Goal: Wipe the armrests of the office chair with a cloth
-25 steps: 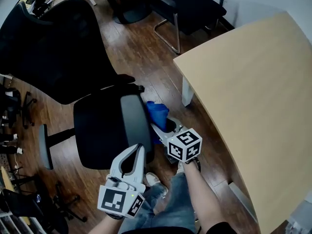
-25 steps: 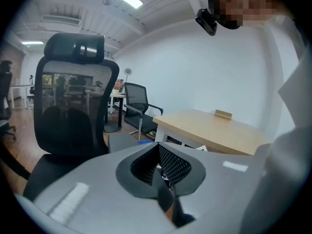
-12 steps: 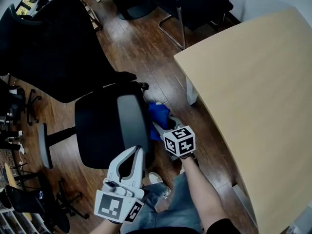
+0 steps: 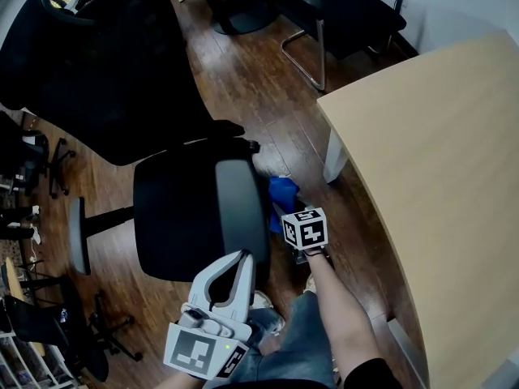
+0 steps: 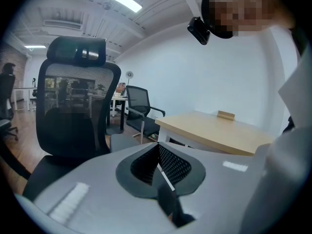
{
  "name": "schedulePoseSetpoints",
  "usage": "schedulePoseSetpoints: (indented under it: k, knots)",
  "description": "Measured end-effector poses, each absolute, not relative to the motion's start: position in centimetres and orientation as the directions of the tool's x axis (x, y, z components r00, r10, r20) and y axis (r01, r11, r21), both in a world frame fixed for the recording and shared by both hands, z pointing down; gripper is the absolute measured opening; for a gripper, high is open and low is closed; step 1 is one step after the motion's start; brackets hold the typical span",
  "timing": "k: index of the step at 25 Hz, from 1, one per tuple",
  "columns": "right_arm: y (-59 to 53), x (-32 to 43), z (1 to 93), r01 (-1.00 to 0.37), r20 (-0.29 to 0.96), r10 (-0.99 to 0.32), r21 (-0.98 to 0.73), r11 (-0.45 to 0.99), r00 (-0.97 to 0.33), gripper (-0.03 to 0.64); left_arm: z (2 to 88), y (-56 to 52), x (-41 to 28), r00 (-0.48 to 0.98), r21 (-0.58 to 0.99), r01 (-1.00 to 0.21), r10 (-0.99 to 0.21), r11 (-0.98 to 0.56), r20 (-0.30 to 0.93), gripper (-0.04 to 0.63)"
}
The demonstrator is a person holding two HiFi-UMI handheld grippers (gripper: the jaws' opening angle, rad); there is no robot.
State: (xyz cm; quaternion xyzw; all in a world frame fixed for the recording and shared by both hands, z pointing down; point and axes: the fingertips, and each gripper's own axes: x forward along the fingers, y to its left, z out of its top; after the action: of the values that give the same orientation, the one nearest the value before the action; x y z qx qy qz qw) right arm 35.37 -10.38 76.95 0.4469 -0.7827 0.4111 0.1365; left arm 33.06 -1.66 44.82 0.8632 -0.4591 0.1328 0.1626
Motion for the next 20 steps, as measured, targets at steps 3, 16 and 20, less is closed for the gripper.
schedulePoseSetpoints:
  k: [3,16,20]
  knots:
    - [-10.5,35.2,76.6,-0.813,0.581,-0.589,-0.522,0.259,-0.561,0.147,45.1,-1.7,32.5,0.536,0.159,-0.841,-0.754,-0.518,0.380,0.005]
    - [-8.6,38.8,61.5,-0.829,0.465,-0.714,-0.469,0.304,-0.524,0.147,44.6,-1.3,32.2,0.492,0.203,-0.870,-0.769,-0.449,0.409,0.005]
    - [-7.8,39.8,56.1,-0.842,0.430,-0.743,-0.421,0.337,-0.513,0.147,44.5,-0.9,31.8,0.471,0.220,-0.882,-0.779,-0.416,0.415,0.005]
